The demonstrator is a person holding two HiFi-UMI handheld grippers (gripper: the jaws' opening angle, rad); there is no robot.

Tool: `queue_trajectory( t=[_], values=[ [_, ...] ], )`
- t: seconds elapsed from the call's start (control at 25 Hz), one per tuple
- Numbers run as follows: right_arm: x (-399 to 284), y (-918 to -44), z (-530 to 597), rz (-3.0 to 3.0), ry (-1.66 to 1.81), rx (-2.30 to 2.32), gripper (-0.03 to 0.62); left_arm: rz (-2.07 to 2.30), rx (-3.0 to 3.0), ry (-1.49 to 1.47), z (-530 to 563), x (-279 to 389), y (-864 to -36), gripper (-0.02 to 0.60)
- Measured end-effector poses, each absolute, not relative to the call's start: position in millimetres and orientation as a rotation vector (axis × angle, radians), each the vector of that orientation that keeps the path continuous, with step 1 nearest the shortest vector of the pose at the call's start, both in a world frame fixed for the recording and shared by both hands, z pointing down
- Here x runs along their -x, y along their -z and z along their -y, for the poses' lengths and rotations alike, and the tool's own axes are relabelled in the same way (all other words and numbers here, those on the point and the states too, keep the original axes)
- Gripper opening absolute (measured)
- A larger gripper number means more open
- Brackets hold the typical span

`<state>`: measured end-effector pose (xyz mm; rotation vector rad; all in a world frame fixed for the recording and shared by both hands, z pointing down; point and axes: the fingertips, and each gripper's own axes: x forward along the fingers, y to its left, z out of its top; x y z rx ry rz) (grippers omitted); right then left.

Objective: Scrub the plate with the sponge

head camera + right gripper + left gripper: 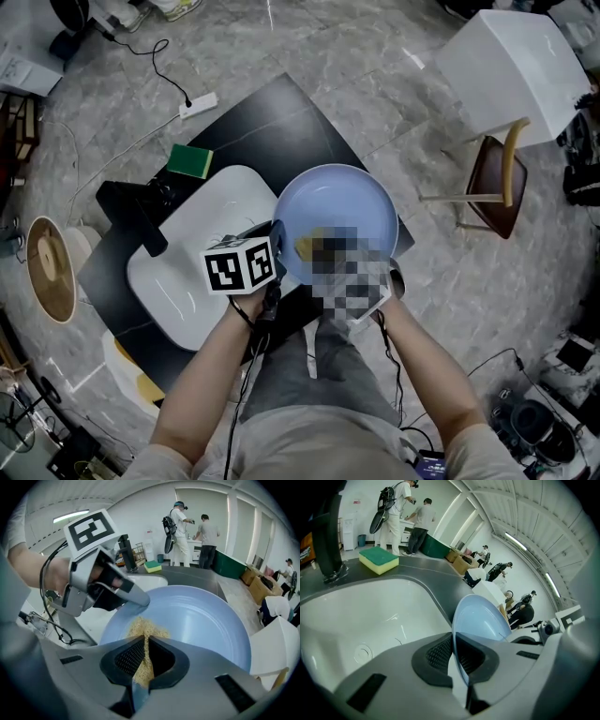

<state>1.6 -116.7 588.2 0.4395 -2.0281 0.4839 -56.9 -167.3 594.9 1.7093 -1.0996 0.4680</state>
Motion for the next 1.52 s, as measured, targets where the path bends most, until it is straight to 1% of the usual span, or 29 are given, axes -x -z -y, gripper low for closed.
queue_trajectory(
  t=[0.28, 0.48, 0.68, 0.84, 0.96, 1.2, 1.4, 1.52],
  values=[
    [-1.1, -585.8, 182.9, 2.074, -0.400, -0.608, 0.048, 1.098, -1.712, -0.459, 165.1, 56.2, -595.4, 0.026],
    [-46.4, -584.2, 218.0, 1.991, -0.395, -0.797, 0.048, 1.108, -1.713, -0.456, 165.3, 56.5, -595.4, 0.028],
    [-92.5, -583.1, 198.6, 1.866, -0.361, -0.756, 0.048, 1.122, -1.720, -0.457, 168.3, 58.0, -595.8, 0.026],
    [-107.9, -582.5, 155.9, 1.841, -0.394, -0.651, 0.048, 1.139, -1.701, -0.457, 167.7, 60.4, -595.7, 0.028],
    [-96.4, -583.3, 121.6, 1.858, -0.406, -0.563, 0.048, 1.132, -1.715, -0.463, 166.8, 56.1, -595.1, 0.028],
    [-32.7, -588.2, 85.0, 1.953, -0.399, -0.430, 0.048, 1.125, -1.723, -0.463, 164.4, 53.9, -595.2, 0.028],
    [10.2, -587.1, 114.8, 2.076, -0.451, -0.519, 0.048, 1.088, -1.707, -0.442, 160.2, 58.7, -594.6, 0.026],
    [14.3, -586.6, 143.7, 2.090, -0.424, -0.577, 0.048, 1.087, -1.686, -0.415, 157.3, 57.4, -594.9, 0.028]
  ],
)
